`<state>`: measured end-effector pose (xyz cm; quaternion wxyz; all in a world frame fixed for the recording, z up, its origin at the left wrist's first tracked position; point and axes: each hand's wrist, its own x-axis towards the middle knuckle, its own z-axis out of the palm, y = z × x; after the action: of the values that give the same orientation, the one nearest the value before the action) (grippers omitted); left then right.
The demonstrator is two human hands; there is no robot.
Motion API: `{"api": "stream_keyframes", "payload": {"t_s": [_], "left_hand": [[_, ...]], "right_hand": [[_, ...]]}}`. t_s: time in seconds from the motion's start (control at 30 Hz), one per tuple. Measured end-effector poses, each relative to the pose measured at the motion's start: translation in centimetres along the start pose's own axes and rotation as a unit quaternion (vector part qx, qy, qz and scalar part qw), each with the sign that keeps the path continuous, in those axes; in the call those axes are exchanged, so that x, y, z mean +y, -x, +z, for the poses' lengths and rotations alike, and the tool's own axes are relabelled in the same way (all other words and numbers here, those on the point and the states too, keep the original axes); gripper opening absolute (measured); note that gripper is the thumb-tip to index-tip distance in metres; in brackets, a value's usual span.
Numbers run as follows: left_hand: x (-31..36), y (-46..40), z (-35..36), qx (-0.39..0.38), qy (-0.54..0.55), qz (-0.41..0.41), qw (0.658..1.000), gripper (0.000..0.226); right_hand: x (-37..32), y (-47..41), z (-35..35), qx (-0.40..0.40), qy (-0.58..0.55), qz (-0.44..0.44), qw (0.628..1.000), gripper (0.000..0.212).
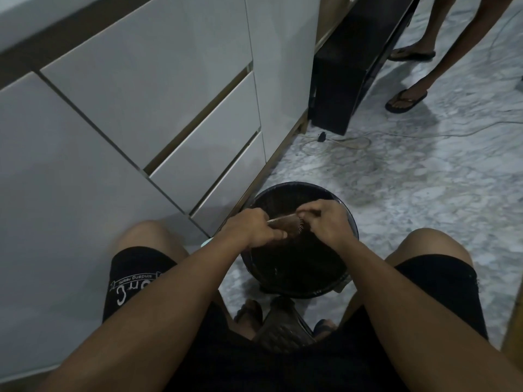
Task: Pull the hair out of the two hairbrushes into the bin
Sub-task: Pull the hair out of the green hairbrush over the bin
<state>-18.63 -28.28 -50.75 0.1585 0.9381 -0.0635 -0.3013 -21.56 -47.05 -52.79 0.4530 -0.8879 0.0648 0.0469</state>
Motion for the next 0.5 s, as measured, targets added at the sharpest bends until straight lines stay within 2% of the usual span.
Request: {"api": "stream_keyframes", "payload": {"t_s": [0.1, 0.2, 0.27, 0.4, 0.5], "left_hand": [[-0.5, 0.0, 0.1, 0.000, 0.046, -0.008, 0.999, 0.043], [-0.5, 0.1, 0.2, 0.003, 0.046, -0.008, 0.999, 0.047], [-0.3, 0.2, 0.1, -0.004, 0.039, -0.011, 0.999, 0.045], [0.0, 0.3, 0.1, -0.012, 0.003, -0.015, 1.000, 0.041], [0.4, 0.2, 0.3, -0.004, -0.031, -0.008, 0.999, 0.043]], "right_hand": [[0.0, -0.1, -0.5, 0.047, -0.098, 0.099, 0.989, 0.013], [0.4, -0.2, -0.1, 0.065, -0.097, 0.121, 0.986, 0.014], [0.6, -0.3, 0.1, 0.033, -0.079, 0.100, 0.991, 0.019], [-0.4, -0.1, 0.1, -0.091, -0.079, 0.018, 0.993, 0.049], [-0.8, 0.3, 0.6, -0.135, -0.061, -0.009, 0.989, 0.035]]}}
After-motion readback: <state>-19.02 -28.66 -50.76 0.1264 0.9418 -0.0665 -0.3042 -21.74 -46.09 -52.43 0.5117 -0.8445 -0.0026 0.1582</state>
